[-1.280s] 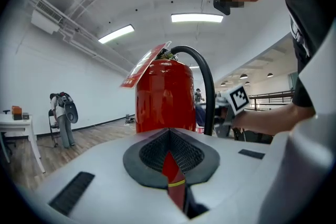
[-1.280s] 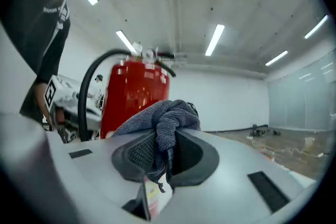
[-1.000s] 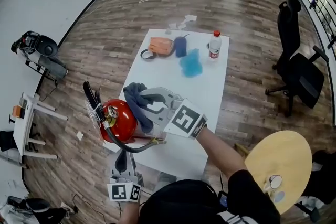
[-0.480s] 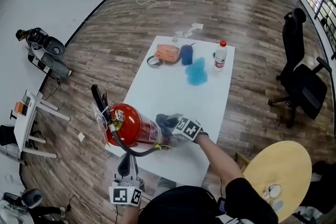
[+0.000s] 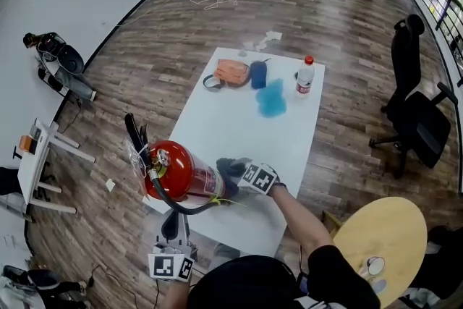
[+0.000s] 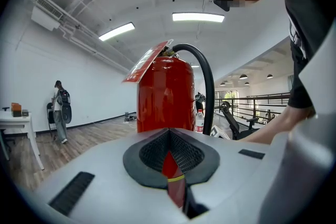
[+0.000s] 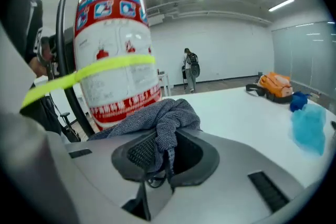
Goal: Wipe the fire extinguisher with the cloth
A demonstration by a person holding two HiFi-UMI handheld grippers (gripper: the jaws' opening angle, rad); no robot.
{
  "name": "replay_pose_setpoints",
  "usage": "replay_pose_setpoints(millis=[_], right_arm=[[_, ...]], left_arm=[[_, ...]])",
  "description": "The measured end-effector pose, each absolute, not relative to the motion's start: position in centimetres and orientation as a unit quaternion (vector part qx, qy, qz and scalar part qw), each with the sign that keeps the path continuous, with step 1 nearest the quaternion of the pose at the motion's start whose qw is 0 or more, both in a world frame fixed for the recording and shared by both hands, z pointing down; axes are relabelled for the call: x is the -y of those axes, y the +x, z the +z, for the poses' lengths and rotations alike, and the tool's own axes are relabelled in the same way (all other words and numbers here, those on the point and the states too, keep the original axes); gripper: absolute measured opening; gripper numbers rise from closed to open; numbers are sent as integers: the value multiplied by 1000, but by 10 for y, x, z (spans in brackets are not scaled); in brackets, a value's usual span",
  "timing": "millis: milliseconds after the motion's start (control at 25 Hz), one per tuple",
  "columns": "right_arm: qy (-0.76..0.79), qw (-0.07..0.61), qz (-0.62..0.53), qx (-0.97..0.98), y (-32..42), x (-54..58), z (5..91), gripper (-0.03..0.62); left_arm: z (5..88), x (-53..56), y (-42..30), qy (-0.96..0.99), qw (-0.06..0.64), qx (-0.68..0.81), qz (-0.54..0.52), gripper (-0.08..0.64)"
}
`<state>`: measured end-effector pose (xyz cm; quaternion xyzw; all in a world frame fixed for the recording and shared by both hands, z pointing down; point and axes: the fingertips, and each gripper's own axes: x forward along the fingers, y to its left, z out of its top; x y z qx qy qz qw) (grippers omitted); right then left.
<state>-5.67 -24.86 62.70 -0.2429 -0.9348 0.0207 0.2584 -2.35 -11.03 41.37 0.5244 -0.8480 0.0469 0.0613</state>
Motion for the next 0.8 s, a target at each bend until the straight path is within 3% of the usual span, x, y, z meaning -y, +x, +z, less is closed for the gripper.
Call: replay_pose_setpoints(millis=[280, 600, 800], right_arm=[[-310, 176, 7, 934, -103, 251, 528, 83], [-331, -45, 2, 943, -98, 250, 342, 81], [-336, -42, -24, 941, -100, 247, 334, 81]], left_arm=[[417, 100, -26, 515, 67, 853, 46, 21], [414, 98, -29, 514, 63, 854, 45, 21], [417, 101, -27, 518, 65, 852, 48, 21]])
